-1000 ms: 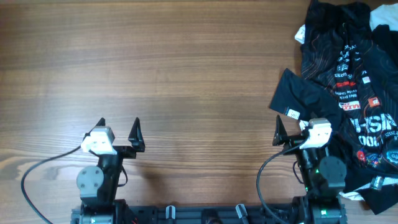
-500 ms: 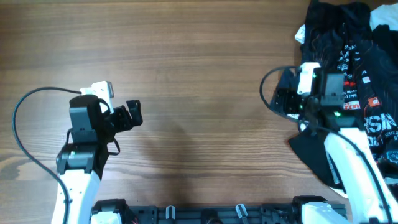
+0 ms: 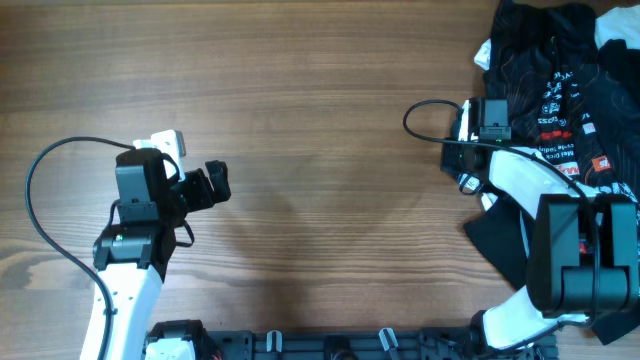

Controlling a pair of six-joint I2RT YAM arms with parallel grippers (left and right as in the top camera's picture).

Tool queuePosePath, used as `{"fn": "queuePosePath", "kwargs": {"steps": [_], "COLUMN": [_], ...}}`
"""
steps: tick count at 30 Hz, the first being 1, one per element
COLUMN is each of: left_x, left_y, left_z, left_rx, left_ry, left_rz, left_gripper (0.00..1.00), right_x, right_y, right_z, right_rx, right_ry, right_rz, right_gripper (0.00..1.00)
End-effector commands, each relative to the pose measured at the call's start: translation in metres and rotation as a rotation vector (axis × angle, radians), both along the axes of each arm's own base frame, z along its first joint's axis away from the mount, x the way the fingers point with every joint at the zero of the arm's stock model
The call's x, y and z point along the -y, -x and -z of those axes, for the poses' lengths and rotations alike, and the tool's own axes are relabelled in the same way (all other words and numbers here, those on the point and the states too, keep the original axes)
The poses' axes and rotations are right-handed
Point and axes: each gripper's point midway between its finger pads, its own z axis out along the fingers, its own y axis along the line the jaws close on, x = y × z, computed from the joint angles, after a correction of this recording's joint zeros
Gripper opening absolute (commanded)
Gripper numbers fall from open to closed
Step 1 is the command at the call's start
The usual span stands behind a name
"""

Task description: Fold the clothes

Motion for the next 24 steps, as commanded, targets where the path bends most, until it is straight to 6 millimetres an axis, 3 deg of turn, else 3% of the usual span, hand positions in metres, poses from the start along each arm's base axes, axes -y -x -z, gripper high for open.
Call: {"fn": "queuePosePath", "kwargs": {"steps": [1, 3, 5, 7, 8, 9, 12, 15, 17, 18, 19, 20, 22, 24], "left_x": [0.004, 0.007, 0.012, 0.013, 0.014, 0.014, 0.014, 0.015, 0.018, 0.021, 0.023, 0.024, 0.029, 0.029], "left_y": [-0.004, -0.006, -0.011, -0.012, -0.012, -0.012, -0.012, -0.013, -0.016, -0.018, -0.019, -0.021, -0.024, -0.028], "left_z": [-0.008, -0.011, -0.017, -0.018, -0.018, -0.018, -0.018, -0.02, -0.024, -0.027, -0.03, -0.032, -0.038, -0.044], "left_rx": [0.02, 0.034, 0.065, 0.07, 0.069, 0.07, 0.073, 0.082, 0.101, 0.114, 0.128, 0.137, 0.169, 0.199], "left_ry": [0.018, 0.034, 0.055, 0.059, 0.059, 0.061, 0.061, 0.065, 0.075, 0.088, 0.095, 0.101, 0.118, 0.116], "left_rz": [0.004, 0.021, 0.043, 0.047, 0.048, 0.05, 0.05, 0.055, 0.067, 0.082, 0.091, 0.098, 0.122, 0.125], "left_gripper": [1.0, 1.0, 1.0, 1.0, 1.0, 1.0, 1.0, 1.0, 1.0, 1.0, 1.0, 1.0, 1.0, 1.0], "right_x": [0.009, -0.002, -0.037, -0.067, -0.097, -0.112, -0.211, -0.293, -0.337, -0.351, -0.353, -0.349, -0.324, -0.275], "right_y": [0.02, 0.004, -0.014, -0.014, -0.007, 0.0, 0.032, 0.039, 0.047, 0.051, 0.05, 0.046, 0.028, 0.008], "right_z": [0.008, -0.034, -0.101, -0.141, -0.158, -0.161, -0.169, -0.201, -0.222, -0.222, -0.216, -0.21, -0.197, -0.196], "right_rx": [-0.077, -0.006, 0.108, 0.165, 0.184, 0.176, 0.132, 0.282, 0.396, 0.416, 0.415, 0.412, 0.428, 0.44], "right_ry": [0.036, -0.024, -0.174, -0.255, -0.308, -0.33, -0.496, -0.587, -0.632, -0.635, -0.609, -0.57, -0.419, -0.274], "right_rz": [0.019, -0.007, -0.114, -0.21, -0.292, -0.332, -0.515, -0.684, -0.801, -0.828, -0.82, -0.799, -0.707, -0.549], "right_gripper": [0.04, 0.04, 0.04, 0.04, 0.04, 0.04, 0.04, 0.04, 0.05, 0.09, 0.33, 0.4, 1.0, 1.0]}}
